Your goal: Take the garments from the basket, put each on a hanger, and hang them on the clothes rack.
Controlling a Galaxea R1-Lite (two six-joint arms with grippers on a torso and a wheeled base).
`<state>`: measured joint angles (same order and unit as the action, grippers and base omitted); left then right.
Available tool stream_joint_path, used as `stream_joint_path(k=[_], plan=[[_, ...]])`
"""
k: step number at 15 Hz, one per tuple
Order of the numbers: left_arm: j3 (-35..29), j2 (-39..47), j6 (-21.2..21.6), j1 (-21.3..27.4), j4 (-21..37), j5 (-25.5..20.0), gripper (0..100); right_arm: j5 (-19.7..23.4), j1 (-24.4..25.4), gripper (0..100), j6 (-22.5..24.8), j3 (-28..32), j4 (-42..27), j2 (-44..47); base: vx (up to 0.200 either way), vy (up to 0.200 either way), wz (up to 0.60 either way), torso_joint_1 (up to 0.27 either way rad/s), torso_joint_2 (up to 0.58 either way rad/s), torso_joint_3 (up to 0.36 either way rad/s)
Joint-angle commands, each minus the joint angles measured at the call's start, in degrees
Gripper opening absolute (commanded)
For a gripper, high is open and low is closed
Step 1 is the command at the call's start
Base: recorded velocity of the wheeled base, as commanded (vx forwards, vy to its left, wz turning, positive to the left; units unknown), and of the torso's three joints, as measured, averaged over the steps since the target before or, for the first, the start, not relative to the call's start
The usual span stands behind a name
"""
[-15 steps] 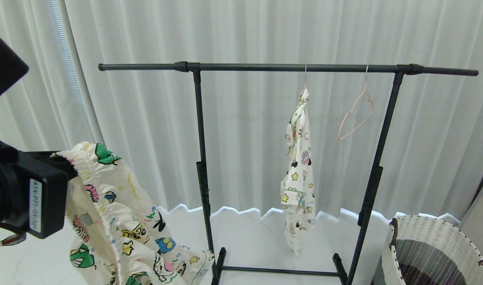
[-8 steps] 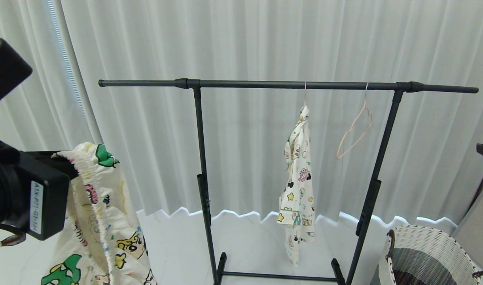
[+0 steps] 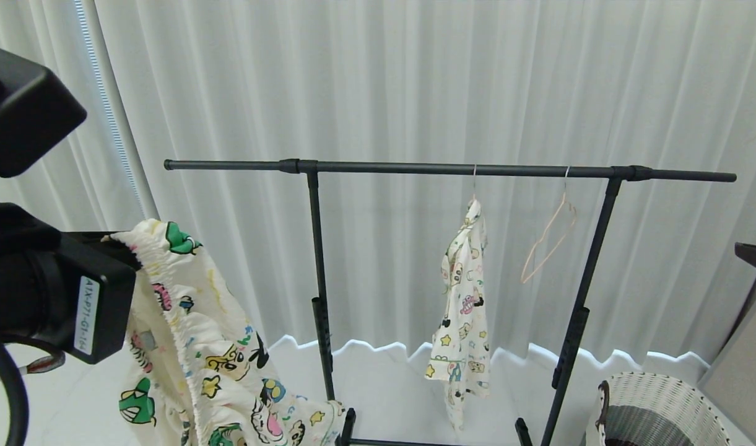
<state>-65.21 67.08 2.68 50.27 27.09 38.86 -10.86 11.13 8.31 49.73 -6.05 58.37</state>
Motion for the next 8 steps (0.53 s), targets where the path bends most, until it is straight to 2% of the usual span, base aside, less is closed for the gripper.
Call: stream_joint_path(k=[1, 3, 5, 8], plan=[[0.3, 0.6, 0.0, -0.5, -0.1, 0.0, 0, 0.1, 0.0, 100, 0.0, -0.6, 0.2, 0.1, 0.000, 0.000, 0.00, 0.276, -0.55, -0.266], [0.9, 0.3, -0.1, -0.5, 0.0, 0.0, 0, 0.1, 0.0, 100, 0.4, -1.6, 0.2, 0.2, 0.000, 0.000, 0.00, 0.168, -0.34, -0.171], [1.0, 0.2, -0.2, -0.5, -0.1, 0.0, 0, 0.1, 0.0, 100, 0.5, -1.6, 0.2, 0.3, 0.000, 0.000, 0.00, 0.061, -0.10, -0.049], [1.0, 0.3, -0.2, -0.5, -0.1, -0.1, 0, 0.1, 0.0, 100, 0.5, -1.6, 0.2, 0.3, 0.200, 0.000, 0.00, 0.014, -0.03, -0.012]])
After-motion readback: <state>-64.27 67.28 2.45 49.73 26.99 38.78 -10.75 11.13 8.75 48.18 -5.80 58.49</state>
